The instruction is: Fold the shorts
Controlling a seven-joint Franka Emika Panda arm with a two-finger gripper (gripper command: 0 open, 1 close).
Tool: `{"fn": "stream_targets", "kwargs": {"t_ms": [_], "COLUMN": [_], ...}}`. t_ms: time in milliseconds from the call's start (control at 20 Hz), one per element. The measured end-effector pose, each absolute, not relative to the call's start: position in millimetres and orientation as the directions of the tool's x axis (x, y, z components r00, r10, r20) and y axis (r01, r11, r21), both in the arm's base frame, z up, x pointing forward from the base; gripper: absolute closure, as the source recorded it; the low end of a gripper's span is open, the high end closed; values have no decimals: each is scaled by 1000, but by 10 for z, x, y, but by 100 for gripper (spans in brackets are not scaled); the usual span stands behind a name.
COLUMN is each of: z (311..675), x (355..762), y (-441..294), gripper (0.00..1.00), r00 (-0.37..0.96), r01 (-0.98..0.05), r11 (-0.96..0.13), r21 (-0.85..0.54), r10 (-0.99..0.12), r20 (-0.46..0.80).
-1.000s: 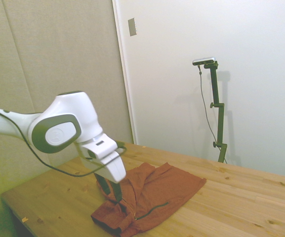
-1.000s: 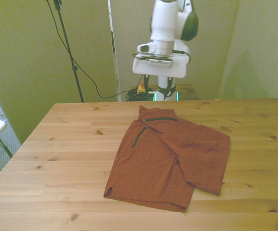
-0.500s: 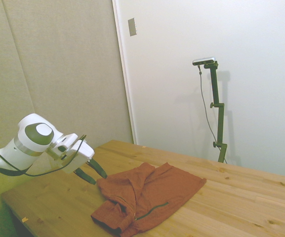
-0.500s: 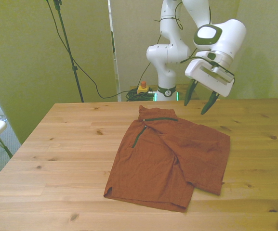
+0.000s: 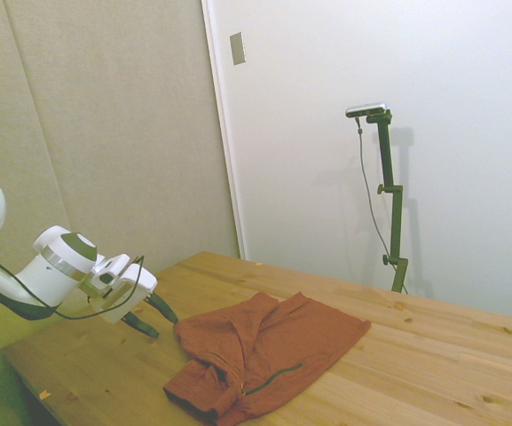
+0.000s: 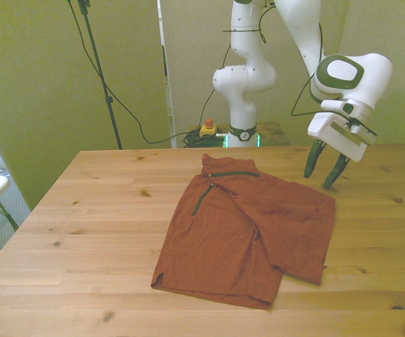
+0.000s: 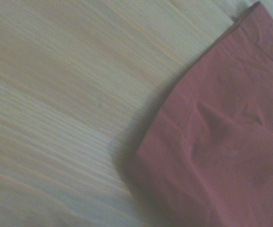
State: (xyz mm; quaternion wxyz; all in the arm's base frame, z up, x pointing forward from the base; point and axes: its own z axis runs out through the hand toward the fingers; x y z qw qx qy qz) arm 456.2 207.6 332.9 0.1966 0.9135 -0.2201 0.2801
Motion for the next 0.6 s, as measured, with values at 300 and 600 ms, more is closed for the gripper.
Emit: {"fn": "stream_targets", "kwargs": {"t_ms": [300, 600], "z": [3324, 3308], "x": [4721, 4881], "y": [1925, 1718], "gripper": [0, 0], "r00": [734, 719], "r01": [-537, -561], "r11": [-809, -790], "r21": [238, 249], "r10": [-310, -316], "r20": [605, 619]}}
